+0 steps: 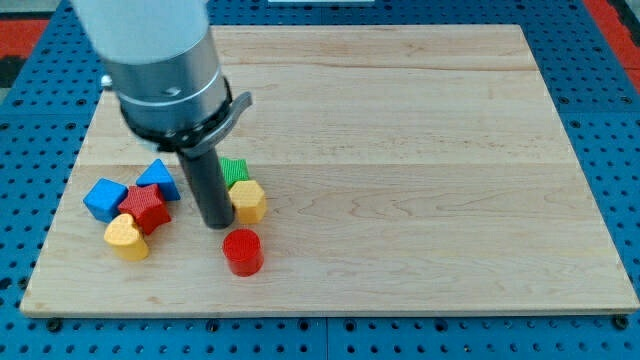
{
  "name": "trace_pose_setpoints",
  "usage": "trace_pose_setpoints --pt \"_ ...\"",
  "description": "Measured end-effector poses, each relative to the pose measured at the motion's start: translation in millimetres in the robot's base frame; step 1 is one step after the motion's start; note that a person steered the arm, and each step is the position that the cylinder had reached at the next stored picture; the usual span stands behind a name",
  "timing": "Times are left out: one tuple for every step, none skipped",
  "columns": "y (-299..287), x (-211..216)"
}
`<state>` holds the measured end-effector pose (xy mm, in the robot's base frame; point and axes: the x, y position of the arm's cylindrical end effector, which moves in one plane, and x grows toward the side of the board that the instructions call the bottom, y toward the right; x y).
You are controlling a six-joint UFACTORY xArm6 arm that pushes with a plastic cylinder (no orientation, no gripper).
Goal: Keep green blocks and yellow hexagon in a diagonal line
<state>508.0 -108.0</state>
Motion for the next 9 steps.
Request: trace_pose_setpoints --pt "30 -47" --pt "80 -89" --pt "41 -114" --pt "41 -130" --pt "-19 -152" --pt "-91 -101" --pt "-155 -23" --pt "-194 10" --pt "-169 15"
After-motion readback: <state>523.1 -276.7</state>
